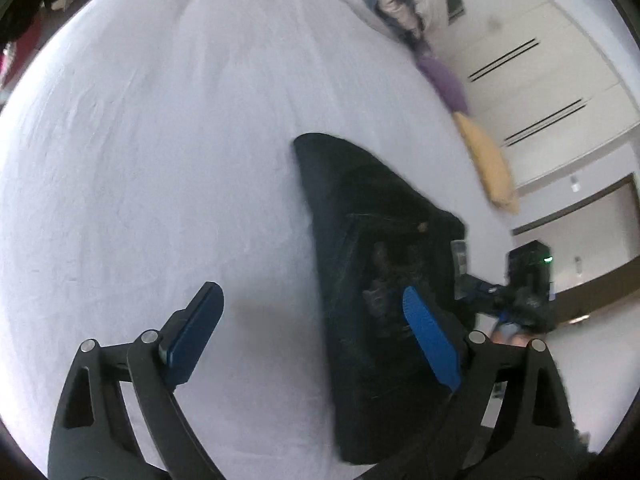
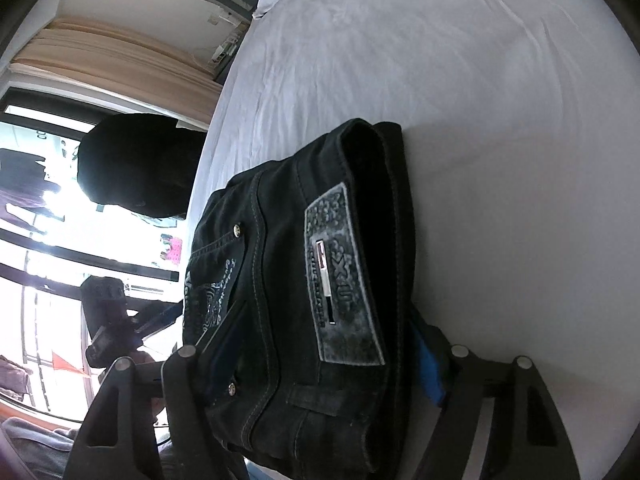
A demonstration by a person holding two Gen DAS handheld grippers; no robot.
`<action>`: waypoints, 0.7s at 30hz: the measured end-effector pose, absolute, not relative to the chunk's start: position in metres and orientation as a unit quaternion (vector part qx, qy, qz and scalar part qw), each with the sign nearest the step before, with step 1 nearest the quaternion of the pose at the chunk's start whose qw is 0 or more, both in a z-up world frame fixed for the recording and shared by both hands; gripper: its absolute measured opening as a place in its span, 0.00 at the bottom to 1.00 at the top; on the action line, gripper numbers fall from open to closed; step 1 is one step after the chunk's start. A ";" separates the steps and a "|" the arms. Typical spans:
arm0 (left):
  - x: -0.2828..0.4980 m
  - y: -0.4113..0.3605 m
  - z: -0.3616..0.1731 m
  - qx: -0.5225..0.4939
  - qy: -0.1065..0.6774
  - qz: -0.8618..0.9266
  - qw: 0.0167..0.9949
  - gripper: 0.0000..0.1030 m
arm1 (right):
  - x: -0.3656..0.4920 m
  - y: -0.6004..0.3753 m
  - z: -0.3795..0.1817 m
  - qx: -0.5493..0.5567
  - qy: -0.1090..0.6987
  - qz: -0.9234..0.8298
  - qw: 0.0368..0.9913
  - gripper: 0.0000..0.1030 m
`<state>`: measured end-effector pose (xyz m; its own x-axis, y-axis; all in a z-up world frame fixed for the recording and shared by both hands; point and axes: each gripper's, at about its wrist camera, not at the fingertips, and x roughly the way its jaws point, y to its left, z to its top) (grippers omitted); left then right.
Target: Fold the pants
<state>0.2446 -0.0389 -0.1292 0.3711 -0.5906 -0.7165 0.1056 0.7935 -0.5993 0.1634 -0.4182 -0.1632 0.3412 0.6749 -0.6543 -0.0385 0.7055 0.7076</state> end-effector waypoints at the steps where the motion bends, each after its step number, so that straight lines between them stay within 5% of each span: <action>1: 0.246 -0.045 -0.132 -0.237 0.522 -0.234 0.785 0.89 | 0.164 -0.417 -0.163 0.303 0.524 0.234 0.761 0.74; 6: 0.256 -0.068 -0.151 -0.229 0.540 -0.267 0.765 0.85 | 0.164 -0.417 -0.160 0.296 0.527 0.232 0.762 0.72; 10: 0.271 -0.075 -0.155 -0.240 0.563 -0.274 0.742 0.43 | 0.164 -0.421 -0.162 0.304 0.527 0.228 0.760 0.56; 13: 0.274 -0.075 -0.159 -0.235 0.572 -0.272 0.738 0.37 | 0.164 -0.428 -0.170 0.319 0.527 0.217 0.757 0.39; 21: 0.275 -0.095 -0.142 -0.202 0.561 -0.273 0.755 0.21 | 0.161 -0.406 -0.147 0.249 0.523 0.198 0.791 0.22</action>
